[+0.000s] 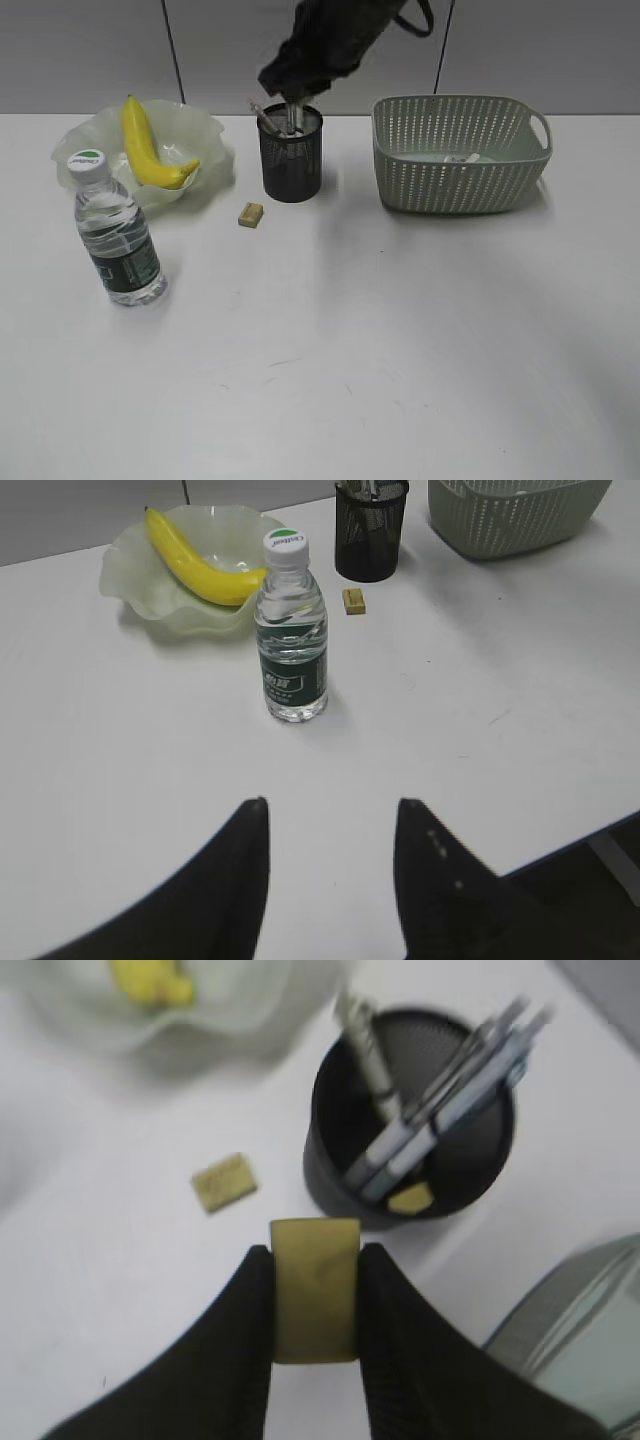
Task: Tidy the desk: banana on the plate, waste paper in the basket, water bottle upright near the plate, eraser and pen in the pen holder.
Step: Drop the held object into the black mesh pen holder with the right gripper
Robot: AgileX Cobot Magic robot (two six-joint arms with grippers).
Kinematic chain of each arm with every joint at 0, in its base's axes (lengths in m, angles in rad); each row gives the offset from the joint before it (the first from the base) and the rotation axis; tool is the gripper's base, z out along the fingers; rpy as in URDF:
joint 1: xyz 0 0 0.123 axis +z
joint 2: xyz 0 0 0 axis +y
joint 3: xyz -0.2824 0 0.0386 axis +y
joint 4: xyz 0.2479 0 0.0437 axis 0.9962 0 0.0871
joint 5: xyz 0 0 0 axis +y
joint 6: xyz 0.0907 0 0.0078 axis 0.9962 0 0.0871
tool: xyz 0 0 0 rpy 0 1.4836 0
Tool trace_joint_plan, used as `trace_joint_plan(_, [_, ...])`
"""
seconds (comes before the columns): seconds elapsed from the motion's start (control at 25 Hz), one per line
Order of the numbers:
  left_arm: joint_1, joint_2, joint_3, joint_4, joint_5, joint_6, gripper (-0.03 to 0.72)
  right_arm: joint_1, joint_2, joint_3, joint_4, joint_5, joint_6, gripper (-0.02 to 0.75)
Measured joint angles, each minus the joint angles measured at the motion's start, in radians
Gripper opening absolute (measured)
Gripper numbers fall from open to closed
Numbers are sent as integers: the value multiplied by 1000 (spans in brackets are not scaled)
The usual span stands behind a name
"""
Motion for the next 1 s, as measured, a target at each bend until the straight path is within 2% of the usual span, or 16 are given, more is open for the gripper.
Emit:
trace_joint_plan(0.52, [0,0,0,0,0,0,312,-12,108,-1,2,-379,1,205])
trace_joint_plan(1.0, [0,0,0,0,0,0,312,-26,159,-1,1,-444,20,205])
